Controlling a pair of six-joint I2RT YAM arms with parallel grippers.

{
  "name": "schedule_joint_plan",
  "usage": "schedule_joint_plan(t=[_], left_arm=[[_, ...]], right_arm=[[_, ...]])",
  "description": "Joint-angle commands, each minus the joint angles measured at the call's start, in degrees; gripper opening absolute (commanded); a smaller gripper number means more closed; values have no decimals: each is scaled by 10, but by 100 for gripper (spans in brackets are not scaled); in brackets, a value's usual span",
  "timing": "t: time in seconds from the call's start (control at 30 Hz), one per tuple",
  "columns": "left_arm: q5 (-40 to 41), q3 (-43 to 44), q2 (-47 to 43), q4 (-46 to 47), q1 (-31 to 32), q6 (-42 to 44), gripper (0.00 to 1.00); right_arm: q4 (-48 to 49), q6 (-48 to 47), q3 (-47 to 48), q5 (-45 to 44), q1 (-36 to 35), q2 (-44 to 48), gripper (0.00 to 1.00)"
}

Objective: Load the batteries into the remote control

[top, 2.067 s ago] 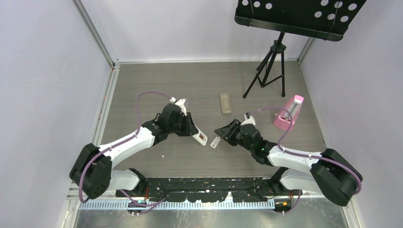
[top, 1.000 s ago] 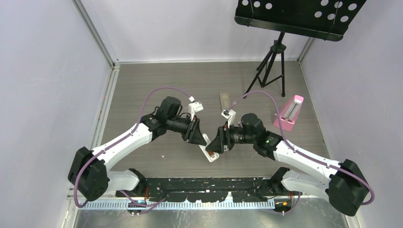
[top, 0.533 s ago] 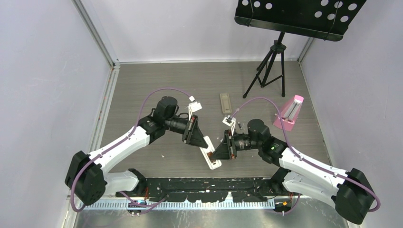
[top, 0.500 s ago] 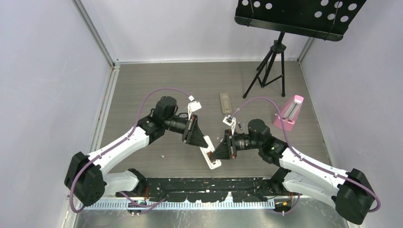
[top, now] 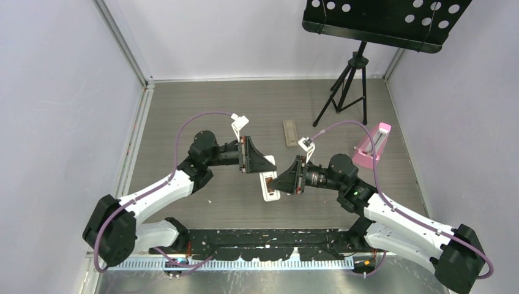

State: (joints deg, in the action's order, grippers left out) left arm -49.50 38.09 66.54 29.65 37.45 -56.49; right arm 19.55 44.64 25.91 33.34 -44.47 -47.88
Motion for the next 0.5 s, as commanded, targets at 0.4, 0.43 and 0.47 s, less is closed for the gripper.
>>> schedule_joint_plan(t=[0.4, 0.43, 0.47], left_arm=[[40, -5, -2, 79, 2, -42, 4], [38, -5, -3, 75, 2, -35, 0], [38, -6, -5, 70, 2, -27, 0]], right_arm=[[41, 27, 9, -51, -1, -2, 0], [41, 27, 10, -51, -1, -5, 0], [40, 28, 11, -52, -1, -7, 1]])
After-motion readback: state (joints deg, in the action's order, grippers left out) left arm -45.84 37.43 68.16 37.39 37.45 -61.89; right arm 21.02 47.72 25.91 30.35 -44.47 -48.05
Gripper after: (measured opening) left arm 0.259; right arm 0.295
